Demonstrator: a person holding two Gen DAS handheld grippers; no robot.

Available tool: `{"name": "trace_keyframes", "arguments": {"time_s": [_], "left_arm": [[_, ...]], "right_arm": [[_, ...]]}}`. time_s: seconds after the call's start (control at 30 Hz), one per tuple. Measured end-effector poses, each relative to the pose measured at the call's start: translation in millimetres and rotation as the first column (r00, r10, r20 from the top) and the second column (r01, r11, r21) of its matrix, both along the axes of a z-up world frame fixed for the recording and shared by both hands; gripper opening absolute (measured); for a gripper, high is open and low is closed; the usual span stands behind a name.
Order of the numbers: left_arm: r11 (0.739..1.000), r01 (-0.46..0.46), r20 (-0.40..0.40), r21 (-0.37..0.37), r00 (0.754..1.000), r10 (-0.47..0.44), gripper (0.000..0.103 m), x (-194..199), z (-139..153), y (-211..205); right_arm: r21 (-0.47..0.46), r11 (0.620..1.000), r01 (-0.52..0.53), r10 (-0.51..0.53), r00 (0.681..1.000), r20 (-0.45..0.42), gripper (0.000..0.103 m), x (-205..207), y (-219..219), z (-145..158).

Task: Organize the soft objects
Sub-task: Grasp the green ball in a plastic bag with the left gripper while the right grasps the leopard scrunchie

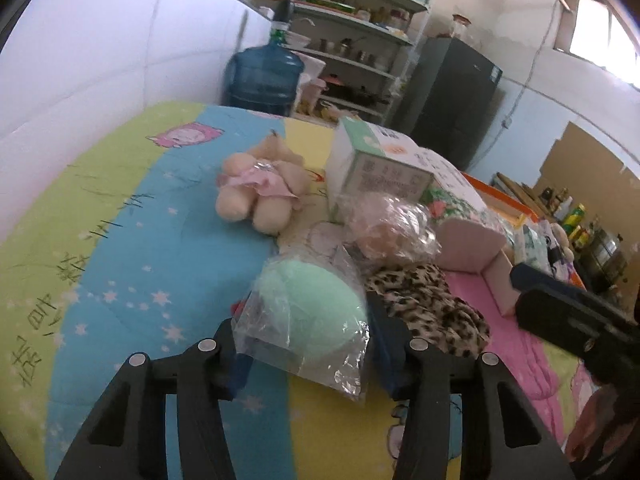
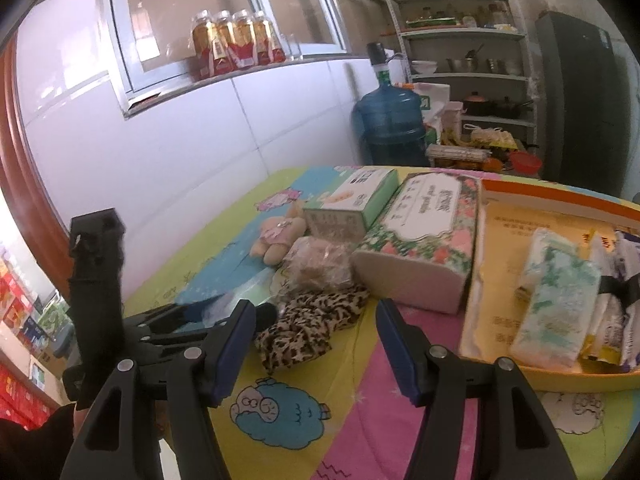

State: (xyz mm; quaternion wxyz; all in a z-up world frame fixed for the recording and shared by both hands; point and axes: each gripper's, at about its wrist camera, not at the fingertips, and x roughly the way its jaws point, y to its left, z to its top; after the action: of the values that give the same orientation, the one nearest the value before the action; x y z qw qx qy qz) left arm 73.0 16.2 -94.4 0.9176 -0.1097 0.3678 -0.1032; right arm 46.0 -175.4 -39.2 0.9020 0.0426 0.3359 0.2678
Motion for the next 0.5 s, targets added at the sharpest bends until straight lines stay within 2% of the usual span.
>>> {"name": "trace_keyframes", "arguments": {"time_s": [0.13,0.4,0.5], "left_arm": [[0.999,-0.031,0.035,-0.02,0.999,0.032,0.05,-5,3,11],[0.993,-0.115,0.102,-0.006,0.988,0.115,0.05,-15,16,42],[0.991,-0.135,0.113,-0.013,0.984,0.136,0.05,-22,17,53]], "right_arm": [[0.005,1.0,-0.018,0.018,0.999,-0.04,0.062,12,7,-12],[-0.001,1.0,-0.025,0.025,0.994,-0.104,0.063,26,28,-28],[-0.033,0.999,-0.032,0.027,0.992,-0.122,0.073,33,42,-34]]}}
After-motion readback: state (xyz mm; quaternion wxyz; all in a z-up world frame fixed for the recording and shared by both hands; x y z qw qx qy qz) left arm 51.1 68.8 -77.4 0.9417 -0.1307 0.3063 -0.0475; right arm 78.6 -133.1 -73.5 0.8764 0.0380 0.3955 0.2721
